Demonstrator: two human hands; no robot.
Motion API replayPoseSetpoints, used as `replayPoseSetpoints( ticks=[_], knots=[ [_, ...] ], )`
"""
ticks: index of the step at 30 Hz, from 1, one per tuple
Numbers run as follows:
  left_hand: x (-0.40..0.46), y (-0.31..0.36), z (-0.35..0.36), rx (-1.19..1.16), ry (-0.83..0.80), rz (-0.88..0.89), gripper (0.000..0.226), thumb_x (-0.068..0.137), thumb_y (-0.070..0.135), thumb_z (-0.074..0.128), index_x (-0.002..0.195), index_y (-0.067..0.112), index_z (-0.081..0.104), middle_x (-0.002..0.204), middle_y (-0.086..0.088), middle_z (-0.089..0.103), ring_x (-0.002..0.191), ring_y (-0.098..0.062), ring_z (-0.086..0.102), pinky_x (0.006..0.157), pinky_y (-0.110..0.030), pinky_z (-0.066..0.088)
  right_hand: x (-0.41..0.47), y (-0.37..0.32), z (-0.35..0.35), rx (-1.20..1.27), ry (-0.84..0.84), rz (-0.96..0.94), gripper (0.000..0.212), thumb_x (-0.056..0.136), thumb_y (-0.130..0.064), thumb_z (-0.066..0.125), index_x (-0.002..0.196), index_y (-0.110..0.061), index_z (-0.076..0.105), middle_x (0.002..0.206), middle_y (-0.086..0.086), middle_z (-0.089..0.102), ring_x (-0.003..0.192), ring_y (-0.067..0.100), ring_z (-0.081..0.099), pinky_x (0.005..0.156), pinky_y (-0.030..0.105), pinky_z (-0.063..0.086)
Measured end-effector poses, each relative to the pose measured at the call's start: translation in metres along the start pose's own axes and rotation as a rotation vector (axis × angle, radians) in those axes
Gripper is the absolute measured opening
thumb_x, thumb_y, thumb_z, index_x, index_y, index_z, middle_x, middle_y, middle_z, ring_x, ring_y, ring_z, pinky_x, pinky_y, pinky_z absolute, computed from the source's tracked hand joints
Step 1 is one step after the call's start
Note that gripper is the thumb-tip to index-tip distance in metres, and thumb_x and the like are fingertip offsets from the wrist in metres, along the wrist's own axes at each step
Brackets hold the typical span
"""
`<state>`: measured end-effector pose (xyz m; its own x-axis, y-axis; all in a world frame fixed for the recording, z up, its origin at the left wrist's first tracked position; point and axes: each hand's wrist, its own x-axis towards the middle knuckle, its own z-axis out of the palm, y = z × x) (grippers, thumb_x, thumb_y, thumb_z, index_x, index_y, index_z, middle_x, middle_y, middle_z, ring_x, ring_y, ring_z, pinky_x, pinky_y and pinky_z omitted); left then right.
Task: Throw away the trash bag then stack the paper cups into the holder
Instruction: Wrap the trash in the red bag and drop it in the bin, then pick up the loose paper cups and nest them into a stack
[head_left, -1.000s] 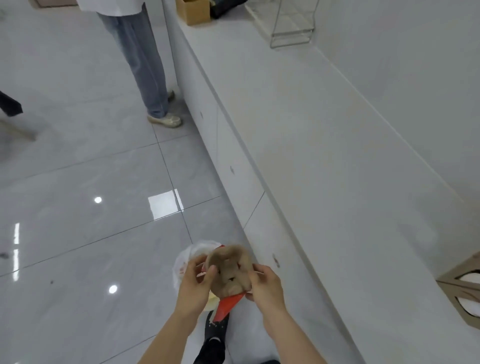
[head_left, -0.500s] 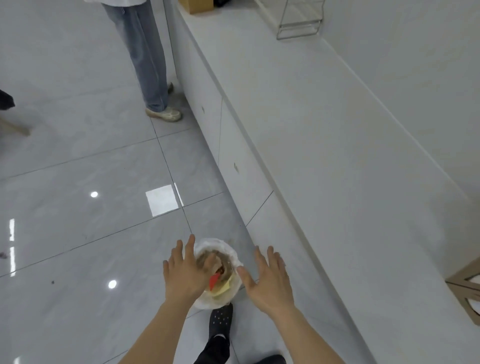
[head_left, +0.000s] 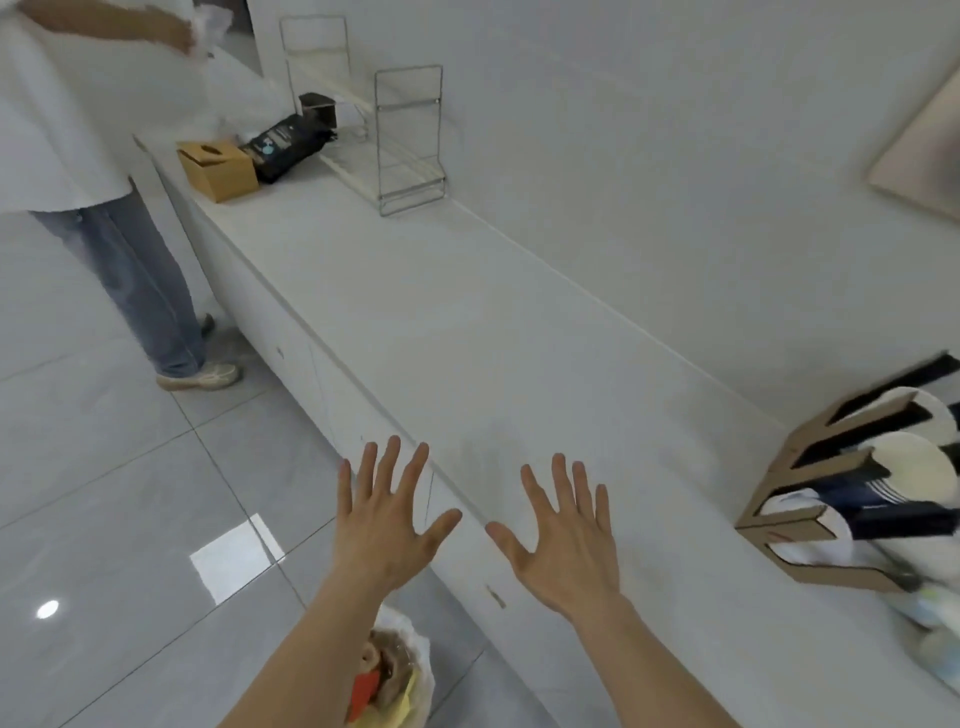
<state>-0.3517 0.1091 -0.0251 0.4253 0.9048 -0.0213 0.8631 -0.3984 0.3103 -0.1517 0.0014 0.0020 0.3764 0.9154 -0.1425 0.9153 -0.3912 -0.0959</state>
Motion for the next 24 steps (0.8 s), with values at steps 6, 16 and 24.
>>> replayPoseSetpoints(
  ticks=[6, 16, 24],
  knots=[
    [0.023, 0.084, 0.005, -0.021, -0.013, 0.247, 0.096, 0.079, 0.092, 0.011, 0.16, 0.041, 0.0, 0.172, 0.0, -0.001, 0.157, -0.025, -0.013, 0.125, -0.052, -0.014, -0.029, 0.073, -0.025, 0.064, 0.08, 0.205, 0.099, 0.081, -0.091, 0.007, 0.164, -0.038, 0.009, 0.175, 0.004, -0.009, 0.161, 0.027, -0.012, 0.131, 0.051, -0.004],
    [-0.001, 0.255, 0.049, -0.046, -0.121, 0.675, 0.096, 0.081, 0.089, 0.016, 0.161, 0.037, 0.012, 0.171, -0.001, 0.014, 0.158, -0.029, 0.004, 0.125, -0.052, -0.008, -0.131, 0.206, -0.034, 0.149, 0.131, 0.627, 0.097, 0.082, -0.089, 0.012, 0.164, -0.038, 0.012, 0.176, 0.002, -0.006, 0.162, 0.026, -0.01, 0.132, 0.05, 0.0],
    [-0.057, 0.36, 0.095, -0.027, -0.269, 0.853, 0.096, 0.079, 0.088, 0.013, 0.161, 0.039, 0.005, 0.171, 0.005, 0.01, 0.158, -0.023, 0.002, 0.127, -0.044, -0.007, -0.207, 0.293, -0.019, 0.259, 0.13, 0.859, 0.096, 0.082, -0.089, 0.017, 0.164, -0.038, 0.007, 0.176, 0.003, -0.006, 0.162, 0.026, -0.01, 0.132, 0.047, 0.001]
  ],
)
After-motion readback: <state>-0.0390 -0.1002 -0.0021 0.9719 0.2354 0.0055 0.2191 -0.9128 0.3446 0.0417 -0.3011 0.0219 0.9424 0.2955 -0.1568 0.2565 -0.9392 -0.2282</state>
